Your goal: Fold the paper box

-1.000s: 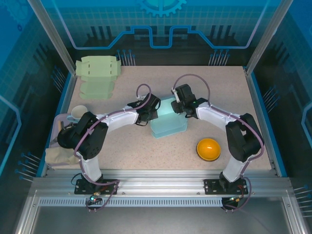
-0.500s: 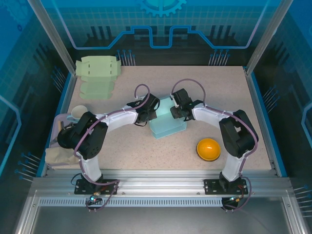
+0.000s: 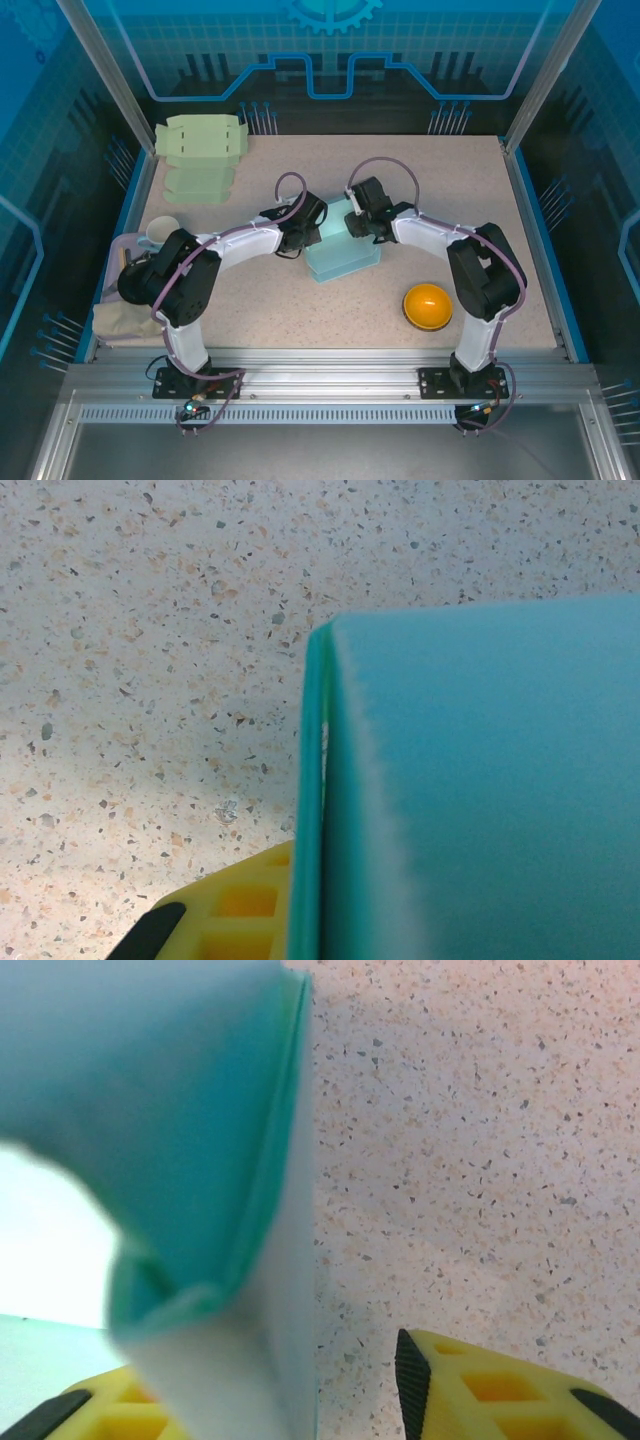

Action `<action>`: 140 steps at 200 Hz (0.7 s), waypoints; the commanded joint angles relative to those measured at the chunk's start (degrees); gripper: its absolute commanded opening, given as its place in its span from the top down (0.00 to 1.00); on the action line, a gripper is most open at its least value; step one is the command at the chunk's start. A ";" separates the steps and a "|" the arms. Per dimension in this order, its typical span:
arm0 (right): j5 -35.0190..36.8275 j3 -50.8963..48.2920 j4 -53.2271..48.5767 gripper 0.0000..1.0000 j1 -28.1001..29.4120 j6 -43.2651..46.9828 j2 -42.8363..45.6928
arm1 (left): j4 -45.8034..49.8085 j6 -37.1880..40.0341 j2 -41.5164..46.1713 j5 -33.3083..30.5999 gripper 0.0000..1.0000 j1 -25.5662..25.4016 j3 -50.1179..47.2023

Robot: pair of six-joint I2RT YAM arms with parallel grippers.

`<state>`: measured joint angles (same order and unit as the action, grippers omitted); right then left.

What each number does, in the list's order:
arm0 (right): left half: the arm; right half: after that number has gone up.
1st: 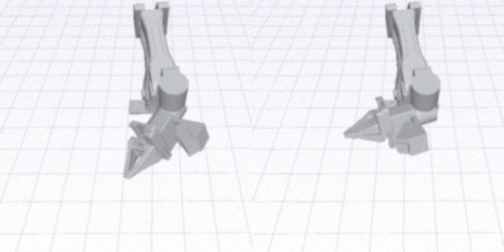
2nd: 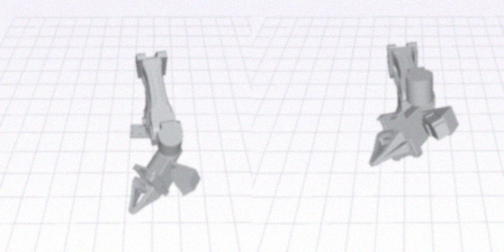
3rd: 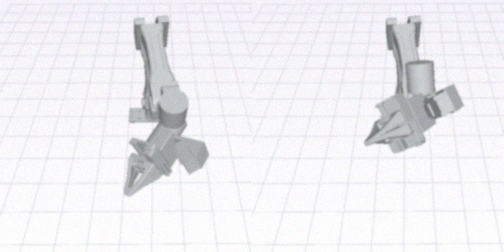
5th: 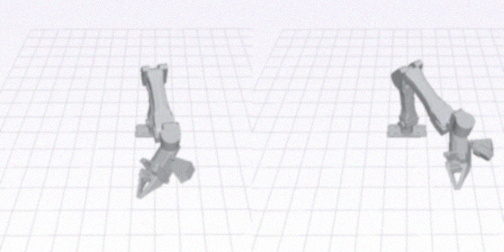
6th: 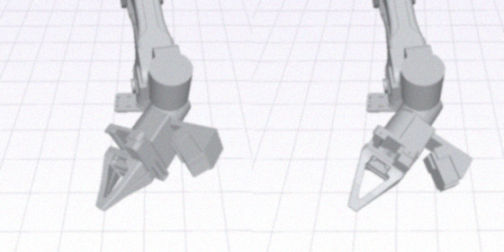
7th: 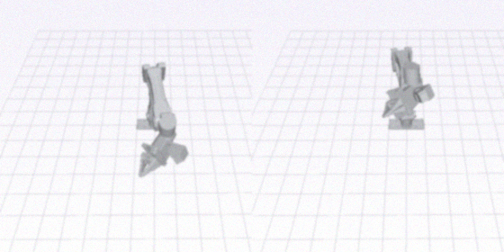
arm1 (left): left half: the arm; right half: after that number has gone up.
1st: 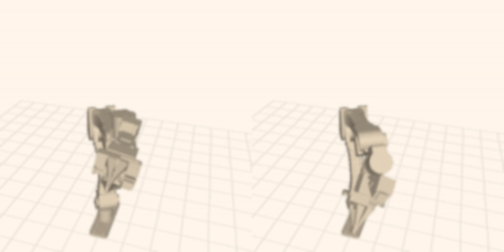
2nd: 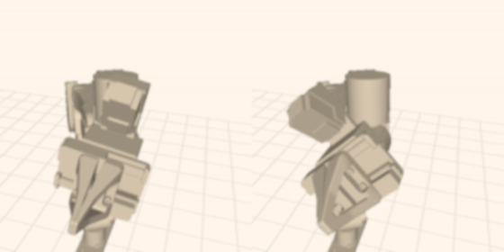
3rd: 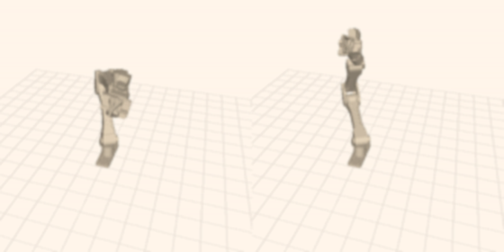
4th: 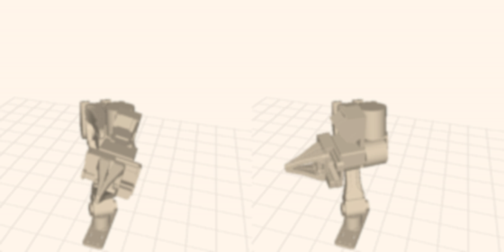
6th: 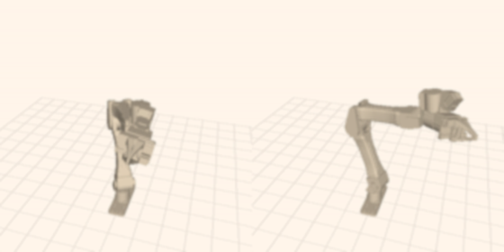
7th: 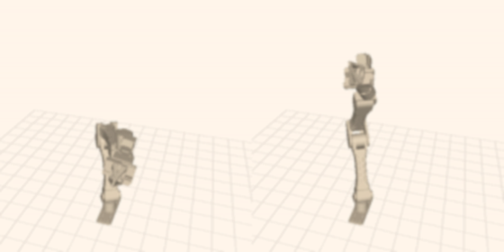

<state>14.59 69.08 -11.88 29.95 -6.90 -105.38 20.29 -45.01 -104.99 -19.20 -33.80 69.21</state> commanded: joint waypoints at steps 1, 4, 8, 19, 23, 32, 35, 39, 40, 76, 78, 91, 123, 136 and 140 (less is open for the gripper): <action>2.68 2.03 0.01 0.60 0.27 0.41 -1.64 | 0.86 -0.43 0.13 -0.06 0.92 0.32 1.16; 3.44 2.18 -0.43 0.61 0.22 0.41 -1.81 | 0.88 -0.40 0.07 -0.17 0.92 0.34 1.23; 4.75 2.35 -1.07 0.62 0.28 0.40 -2.03 | 1.01 -0.42 0.10 -0.26 0.92 0.33 1.26; 8.77 2.87 -2.89 0.65 0.27 0.24 -2.57 | 1.44 -0.49 0.13 -0.83 0.92 0.39 1.27; 10.45 3.02 -3.44 0.66 0.31 -0.01 -2.68 | 1.62 -0.46 0.12 -1.14 0.92 0.34 1.24; 14.72 3.53 -5.55 0.70 0.25 -0.91 -3.10 | 1.89 -0.51 0.06 -1.67 0.92 0.32 1.26; 16.07 3.71 -6.32 0.70 0.28 -1.19 -3.14 | 2.00 -0.51 0.09 -1.85 0.92 0.34 1.28; 17.95 4.00 -7.24 0.72 0.24 -1.51 -3.36 | 2.13 -0.52 0.12 -2.07 0.92 0.38 1.27; 18.20 4.11 -7.35 0.72 0.21 -1.79 -3.48 | 2.21 -0.52 0.13 -2.07 0.92 0.35 1.27; 28.58 6.10 -13.64 0.73 0.41 -8.03 -4.01 | 3.15 -0.86 -0.12 -3.98 0.92 0.32 1.12; 29.12 6.18 -13.86 0.73 0.44 -8.19 -4.01 | 3.23 -0.86 -0.17 -4.15 0.92 0.36 1.13; 32.06 6.62 -14.98 0.74 0.70 -9.24 -3.99 | 3.72 -0.87 -0.23 -4.76 0.92 0.37 1.11; 34.98 6.36 -13.67 0.74 2.25 -9.11 -2.82 | 3.58 -0.98 -0.63 -5.29 0.92 0.37 0.75; 29.51 5.31 -11.03 0.72 2.94 -8.06 -1.11 | 3.36 -1.04 -0.91 -5.07 0.92 0.37 0.84; 26.82 4.66 -9.36 0.70 3.04 -7.51 -0.35 | 3.26 -1.04 -0.96 -5.06 0.92 0.33 0.83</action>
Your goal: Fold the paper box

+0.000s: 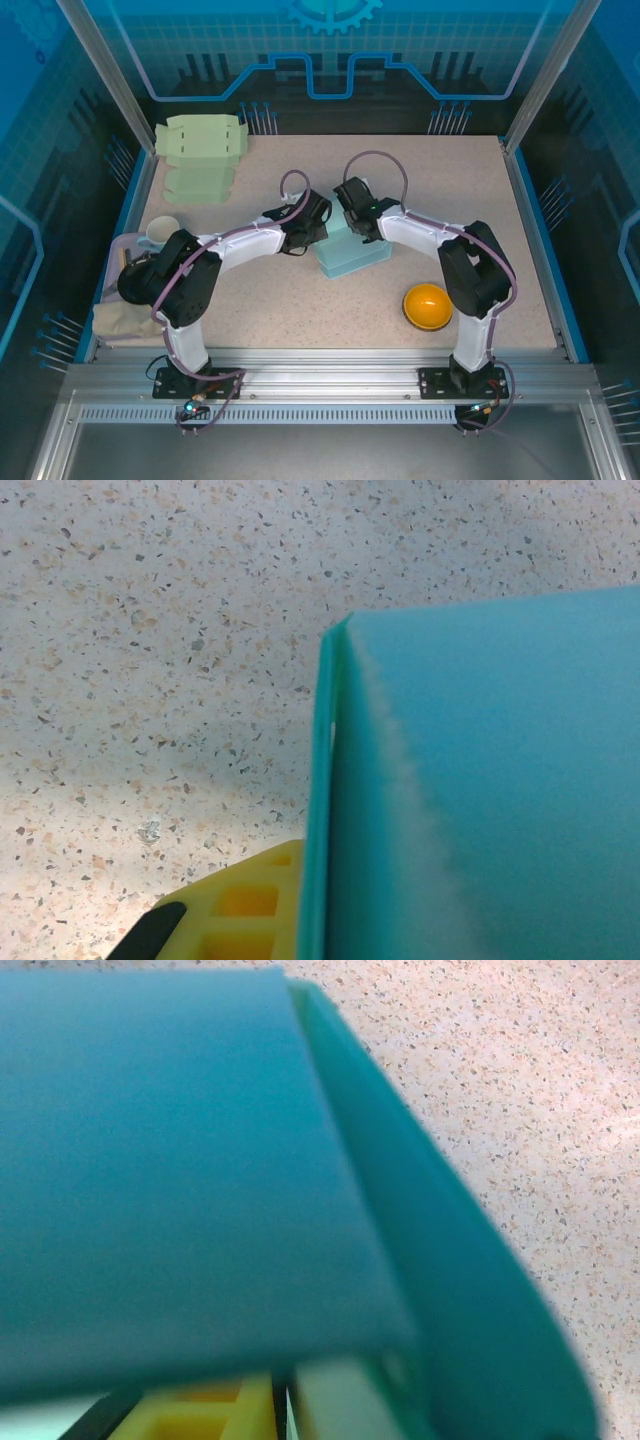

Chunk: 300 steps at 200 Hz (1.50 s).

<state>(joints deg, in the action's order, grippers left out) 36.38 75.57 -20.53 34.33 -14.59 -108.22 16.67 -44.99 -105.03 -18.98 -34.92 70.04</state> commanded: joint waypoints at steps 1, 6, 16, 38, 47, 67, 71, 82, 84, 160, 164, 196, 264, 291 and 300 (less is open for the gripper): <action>4.23 -2.00 -0.28 0.70 -1.30 0.31 2.67 | 6.85 -1.06 -0.94 -5.28 0.92 1.44 0.00; 0.88 -2.97 1.42 0.68 -1.23 0.60 3.79 | 6.68 -1.07 -1.05 -5.21 0.92 1.44 -0.09; -6.26 -4.56 4.29 0.65 -1.13 0.32 5.86 | 6.44 -1.06 -1.09 -5.02 0.92 1.45 0.07; -19.10 -7.22 8.79 0.53 -1.10 -0.66 10.23 | 6.32 -0.48 -1.41 -4.93 0.92 1.43 0.55; -22.79 -7.45 8.77 0.51 -1.11 -0.87 11.64 | 6.27 -0.09 -1.41 -5.24 0.92 1.48 0.62; -27.68 -8.31 7.27 0.46 -1.25 -1.08 15.58 | 5.31 1.53 -1.31 -5.91 0.92 1.45 0.18; -28.46 -8.41 6.73 0.46 -1.32 -0.97 16.29 | 5.12 1.83 -1.42 -6.03 0.92 1.48 0.12; -29.44 -8.26 4.40 0.43 -1.48 -0.88 18.05 | 3.63 3.38 -1.41 -5.99 0.92 1.50 -0.57; -29.57 -8.14 3.85 0.43 -1.57 -0.84 18.38 | 3.28 3.67 -1.34 -5.98 0.92 1.45 -0.64; -31.44 -1.74 -5.60 0.41 -5.50 -3.07 17.79 | -18.17 19.23 2.89 -10.25 0.92 -1.32 -11.81; -31.50 -1.21 -6.00 0.41 -5.54 -3.41 16.95 | -20.37 20.02 3.11 -10.19 0.92 -1.42 -12.83; -31.87 -0.59 -6.31 0.42 -5.51 -6.28 13.01 | -30.24 25.34 4.05 -11.42 0.92 -2.57 -17.72; -33.24 -8.78 -2.76 0.49 -5.65 -10.27 13.58 | -38.76 28.11 3.38 -15.71 0.92 -3.91 -22.75; -32.54 -10.73 -2.27 0.51 -5.65 -10.59 13.06 | -39.99 28.21 2.29 -15.48 0.91 -4.35 -22.84; -32.27 -11.23 -1.86 0.51 -5.60 -10.63 13.05 | -40.45 28.53 1.94 -15.48 0.91 -4.58 -22.88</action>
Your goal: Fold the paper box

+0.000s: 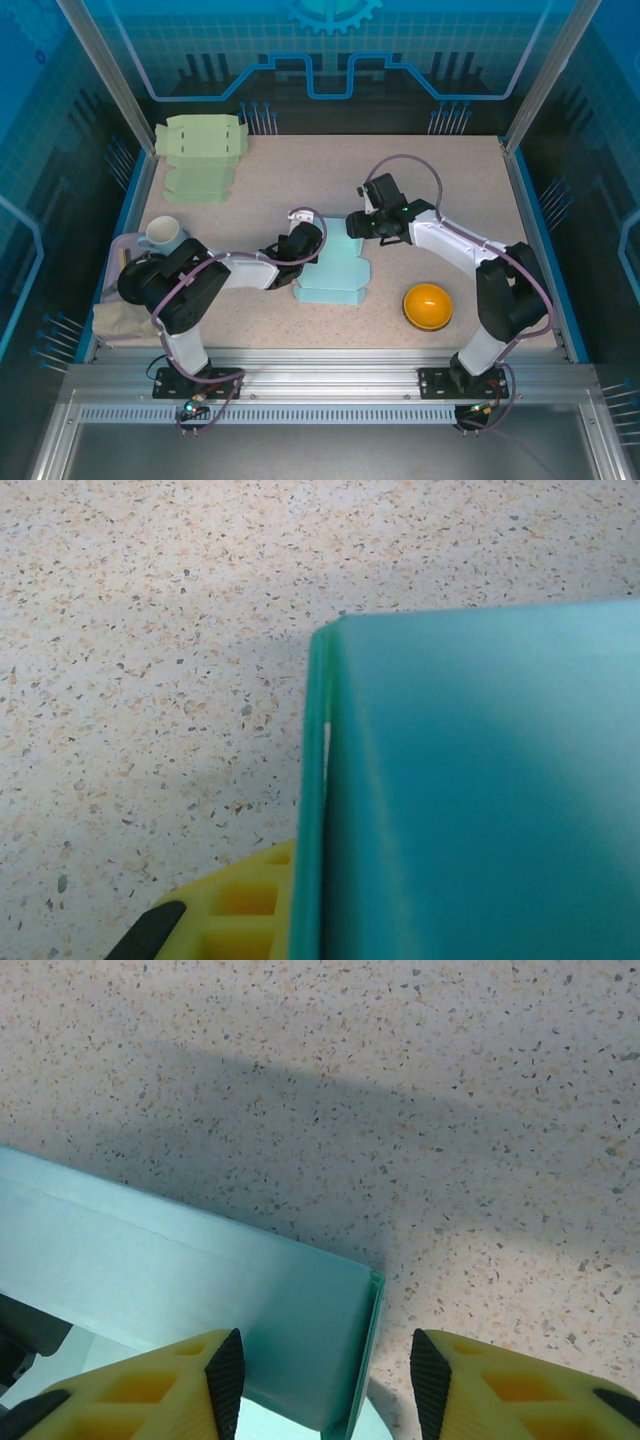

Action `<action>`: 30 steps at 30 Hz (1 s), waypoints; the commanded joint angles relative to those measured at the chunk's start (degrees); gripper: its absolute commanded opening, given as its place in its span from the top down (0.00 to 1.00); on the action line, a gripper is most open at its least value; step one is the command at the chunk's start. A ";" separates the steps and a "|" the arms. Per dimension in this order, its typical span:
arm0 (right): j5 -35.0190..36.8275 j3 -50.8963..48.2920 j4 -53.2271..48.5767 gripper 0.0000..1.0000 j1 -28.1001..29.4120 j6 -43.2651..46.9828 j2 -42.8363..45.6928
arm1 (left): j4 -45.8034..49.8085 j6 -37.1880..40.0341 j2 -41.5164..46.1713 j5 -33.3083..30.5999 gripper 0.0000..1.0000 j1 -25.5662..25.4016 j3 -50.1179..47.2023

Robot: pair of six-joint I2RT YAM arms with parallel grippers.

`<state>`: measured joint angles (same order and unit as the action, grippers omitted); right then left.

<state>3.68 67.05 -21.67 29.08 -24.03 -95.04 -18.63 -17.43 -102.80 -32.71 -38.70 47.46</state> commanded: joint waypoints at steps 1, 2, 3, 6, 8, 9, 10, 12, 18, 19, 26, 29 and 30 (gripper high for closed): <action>0.48 -2.75 -0.69 0.51 -0.34 -1.15 -0.09 | -5.21 0.98 -0.29 -1.75 0.91 -0.78 -0.33; 0.81 -3.03 -0.44 0.52 -0.41 -1.14 -0.05 | -5.12 1.12 -0.62 -1.79 0.90 -0.92 -0.17; 0.99 -3.21 -0.32 0.53 -0.34 -1.15 -0.04 | -4.85 1.17 -0.88 -1.83 0.89 -0.94 0.05; 1.25 -3.71 0.09 0.54 -0.36 -1.26 0.02 | -3.80 0.87 -1.19 -1.54 0.83 -0.99 0.41; 1.43 -4.23 0.56 0.54 -0.38 -1.47 0.21 | -3.10 0.49 -0.86 -1.02 0.79 -1.02 0.24; 1.71 -4.58 0.95 0.55 -0.34 -1.69 0.45 | -2.90 0.46 -0.42 -0.43 0.75 -1.00 0.10; 1.91 -4.93 1.31 0.55 -0.28 -2.00 0.68 | -2.87 0.62 0.19 0.16 0.72 -1.04 -0.20; 2.69 -5.41 1.67 0.56 -0.18 -2.35 1.13 | -2.73 0.74 1.40 0.86 0.66 -1.01 -0.81; 4.57 -5.21 1.73 0.56 0.22 -2.94 1.39 | 0.32 1.31 6.11 2.90 0.51 -1.04 -1.56; 4.65 -5.02 1.66 0.56 0.36 -3.07 1.31 | 1.27 1.17 6.70 2.52 0.51 -1.07 -1.50; 4.79 -4.32 1.41 0.56 0.34 -2.50 0.99 | -0.42 8.92 3.47 5.45 0.58 -1.05 0.40; 3.50 -2.90 0.53 0.55 0.05 -0.75 -0.27 | -2.47 13.51 1.17 7.47 0.59 -0.95 0.80; 2.86 -2.15 0.10 0.55 -0.21 0.01 -1.00 | -2.81 14.73 0.50 8.10 0.60 -0.79 1.08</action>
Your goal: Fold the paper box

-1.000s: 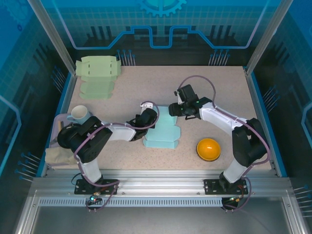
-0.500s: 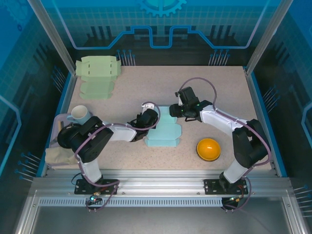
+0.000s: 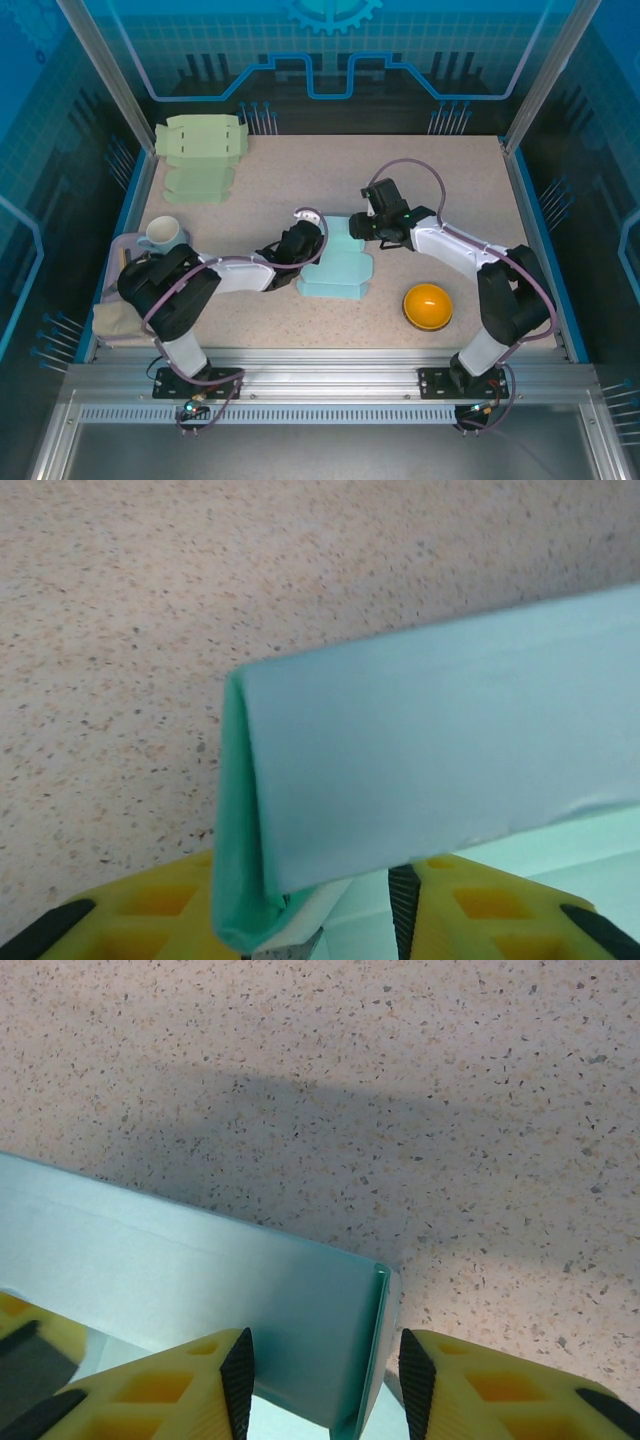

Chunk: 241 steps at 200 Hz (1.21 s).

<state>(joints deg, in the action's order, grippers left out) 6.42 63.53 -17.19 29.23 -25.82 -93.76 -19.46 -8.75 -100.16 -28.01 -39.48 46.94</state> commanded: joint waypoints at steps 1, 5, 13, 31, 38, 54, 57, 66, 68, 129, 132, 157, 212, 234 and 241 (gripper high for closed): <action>-0.52 1.86 -4.75 0.55 -0.70 2.50 -2.83 | -2.18 6.96 -2.62 3.70 0.59 0.06 1.83; -0.96 2.23 -5.05 0.55 -0.88 2.84 -3.25 | -2.31 7.48 -2.96 3.80 0.60 0.17 1.92; -1.61 3.01 -5.76 0.55 -1.21 3.46 -4.06 | -2.37 8.23 -3.51 3.77 0.60 0.37 2.27; -1.94 4.14 -6.54 0.55 -1.70 4.75 -5.29 | -2.46 8.75 -4.08 3.99 0.60 1.32 2.87; -1.85 4.36 -6.72 0.55 -1.82 5.13 -5.67 | -2.76 8.75 -3.92 4.38 0.60 1.90 2.56; -1.91 4.75 -6.89 0.55 -2.05 5.90 -6.21 | -4.14 8.71 -2.34 6.53 0.60 2.63 1.02; -1.93 4.88 -6.88 0.55 -2.07 6.00 -6.33 | -4.56 8.75 -1.99 6.96 0.60 2.72 0.63; -2.11 5.11 -6.93 0.55 -2.23 6.50 -6.53 | -5.70 9.08 -1.23 8.36 0.59 2.88 -0.42; -2.11 5.18 -7.03 0.55 -2.20 6.60 -6.62 | -5.92 9.14 -1.12 8.51 0.58 2.98 -0.48; -4.51 6.91 -7.86 0.55 -3.46 8.51 -8.51 | -7.38 11.48 -3.96 9.51 0.69 3.64 1.88; -4.62 6.95 -7.86 0.55 -3.45 8.46 -8.58 | -7.16 11.48 -4.28 9.14 0.71 3.70 2.17; -4.54 7.05 -7.84 0.55 -3.48 8.44 -8.83 | -5.85 9.96 -5.73 5.72 0.86 3.66 4.34; 0.12 5.95 -6.75 0.55 -3.47 3.88 -9.17 | 11.10 0.97 -10.64 -8.34 1.00 3.13 14.55; 0.07 6.29 -5.75 0.55 -3.44 2.59 -9.50 | 10.26 2.01 -11.84 -9.23 1.00 2.47 14.18; -0.31 6.64 -5.66 0.53 -3.39 2.47 -9.52 | 9.98 2.58 -11.99 -9.22 1.00 2.23 13.92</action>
<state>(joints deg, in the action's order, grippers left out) 4.95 70.96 -19.07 25.71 -21.41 -100.25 -13.67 -6.04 -110.21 -32.77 -36.29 60.40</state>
